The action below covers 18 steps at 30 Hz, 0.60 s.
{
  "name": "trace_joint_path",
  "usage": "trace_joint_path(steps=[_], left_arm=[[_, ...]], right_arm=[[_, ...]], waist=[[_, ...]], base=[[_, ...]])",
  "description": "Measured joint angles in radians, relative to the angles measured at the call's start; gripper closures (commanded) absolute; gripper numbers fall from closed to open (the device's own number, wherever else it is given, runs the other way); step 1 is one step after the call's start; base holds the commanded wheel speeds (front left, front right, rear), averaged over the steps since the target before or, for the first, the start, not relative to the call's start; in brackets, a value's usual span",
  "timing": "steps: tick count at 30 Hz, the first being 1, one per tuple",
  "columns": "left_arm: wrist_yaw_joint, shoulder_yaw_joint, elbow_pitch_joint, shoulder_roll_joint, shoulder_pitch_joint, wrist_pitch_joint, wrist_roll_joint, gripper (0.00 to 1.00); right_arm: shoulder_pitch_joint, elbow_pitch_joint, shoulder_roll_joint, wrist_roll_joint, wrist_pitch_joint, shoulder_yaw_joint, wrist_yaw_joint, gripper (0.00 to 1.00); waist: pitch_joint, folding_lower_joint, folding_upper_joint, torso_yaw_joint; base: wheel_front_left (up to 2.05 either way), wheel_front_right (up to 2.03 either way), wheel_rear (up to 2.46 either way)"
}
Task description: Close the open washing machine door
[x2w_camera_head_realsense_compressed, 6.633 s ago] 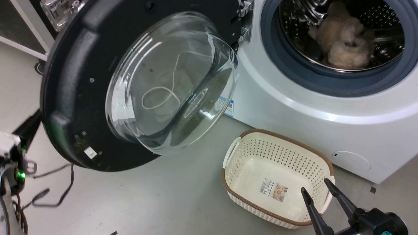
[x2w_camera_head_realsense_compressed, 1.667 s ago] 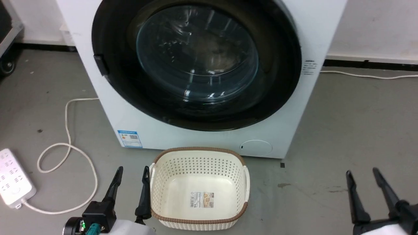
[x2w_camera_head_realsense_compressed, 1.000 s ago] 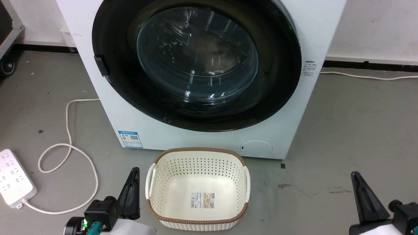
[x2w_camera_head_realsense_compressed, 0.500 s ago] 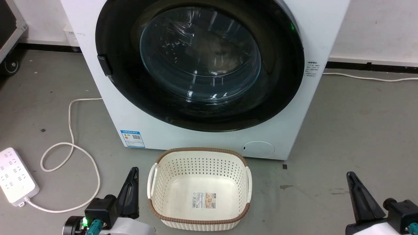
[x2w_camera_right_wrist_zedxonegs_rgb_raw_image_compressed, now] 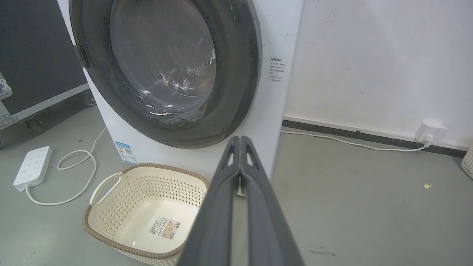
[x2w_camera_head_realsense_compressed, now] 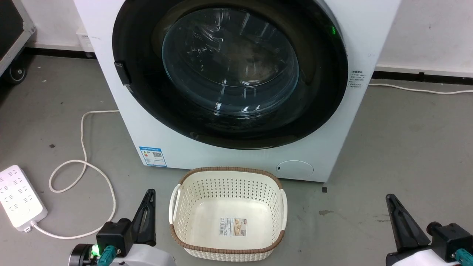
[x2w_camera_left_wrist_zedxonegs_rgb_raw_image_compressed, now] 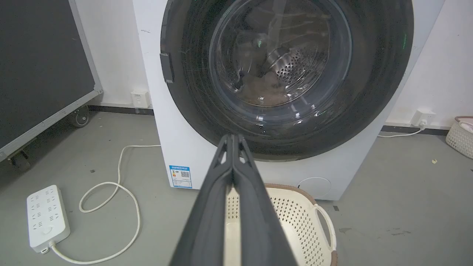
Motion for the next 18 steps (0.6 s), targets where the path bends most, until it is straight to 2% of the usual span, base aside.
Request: trace_joint_path(steps=[18], left_arm=[[0.007,0.011,-0.018,0.000,-0.001,0.041,0.020,1.00]], right_arm=[[-0.015,-0.010,0.008,-0.012,0.043,0.017,0.000,1.00]], waist=[[-0.002,0.0000,0.0000,0.013]], base=[[0.00,0.00,0.00]])
